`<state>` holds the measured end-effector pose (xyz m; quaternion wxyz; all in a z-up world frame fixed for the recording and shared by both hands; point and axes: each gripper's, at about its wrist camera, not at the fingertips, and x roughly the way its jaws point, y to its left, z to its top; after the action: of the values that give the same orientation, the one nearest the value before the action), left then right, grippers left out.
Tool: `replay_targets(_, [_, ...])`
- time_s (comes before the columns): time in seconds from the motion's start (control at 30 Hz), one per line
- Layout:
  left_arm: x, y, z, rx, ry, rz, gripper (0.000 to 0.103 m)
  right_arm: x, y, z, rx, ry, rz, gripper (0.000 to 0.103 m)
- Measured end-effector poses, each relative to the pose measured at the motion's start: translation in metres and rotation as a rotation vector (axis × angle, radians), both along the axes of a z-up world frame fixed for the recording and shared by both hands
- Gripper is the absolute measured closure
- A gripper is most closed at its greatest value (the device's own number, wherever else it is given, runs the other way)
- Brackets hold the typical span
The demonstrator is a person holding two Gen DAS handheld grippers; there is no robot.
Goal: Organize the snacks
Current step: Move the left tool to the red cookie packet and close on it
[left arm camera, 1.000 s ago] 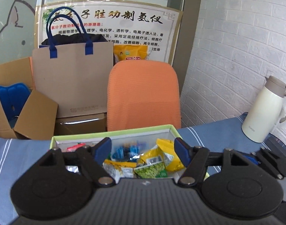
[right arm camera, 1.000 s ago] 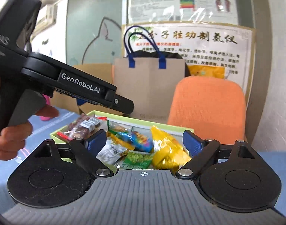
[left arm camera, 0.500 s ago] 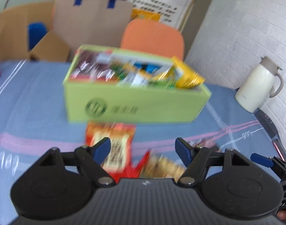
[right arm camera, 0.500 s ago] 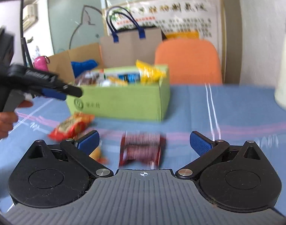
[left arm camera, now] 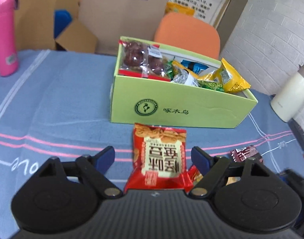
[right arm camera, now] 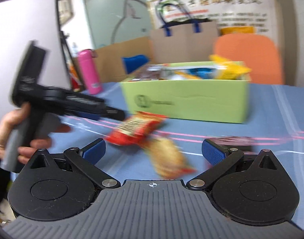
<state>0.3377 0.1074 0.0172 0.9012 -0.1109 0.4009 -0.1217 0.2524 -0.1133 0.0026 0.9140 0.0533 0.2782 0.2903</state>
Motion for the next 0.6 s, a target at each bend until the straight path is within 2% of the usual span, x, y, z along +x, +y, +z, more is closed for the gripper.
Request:
replay_targets(0.07, [0.017,0.001,0.001,0.000,0.028,-0.105,0.021,0.015,0.024,-0.003,0.001,0.017,0.005,0.010])
replay_targets(0.2, [0.045,-0.009,-0.004,0.043,0.086,-0.218,0.021,0.044,0.061,-0.018,-0.043,0.074,0.018,0.011])
replay_targets(0.27, [0.054,-0.014,-0.012,0.083,0.113,-0.221,0.021,0.054,0.070,-0.023,-0.046,0.102,0.007,0.011])
replay_targets(0.33, [0.056,-0.016,-0.020,0.075,0.123,-0.256,0.021,0.061,0.080,-0.024,-0.078,0.095,0.009,0.011])
replay_targets(0.4, [0.056,-0.012,-0.024,0.074,0.118,-0.264,0.015,0.070,0.090,-0.028,-0.108,0.126,0.015,0.011])
replay_targets(0.43, [0.056,-0.008,-0.025,0.047,0.127,-0.271,0.020,0.072,0.092,-0.030,-0.105,0.132,0.031,0.011])
replay_targets(0.47, [0.055,-0.004,-0.027,0.001,0.147,-0.297,0.032,0.075,0.093,-0.034,-0.104,0.142,0.040,0.013])
replay_targets(0.5, [0.054,-0.002,-0.028,-0.028,0.160,-0.329,0.039,0.077,0.094,-0.037,-0.106,0.163,0.047,0.019])
replay_targets(0.53, [0.050,-0.002,-0.027,-0.008,0.145,-0.326,0.038,0.078,0.096,-0.039,-0.114,0.155,0.053,0.026])
replay_targets(0.57, [0.046,0.000,-0.026,-0.004,0.138,-0.318,0.041,0.076,0.097,-0.039,-0.125,0.141,0.056,0.042])
replay_targets(0.6, [0.041,0.003,-0.024,-0.021,0.142,-0.305,0.042,0.075,0.097,-0.038,-0.140,0.135,0.041,0.052])
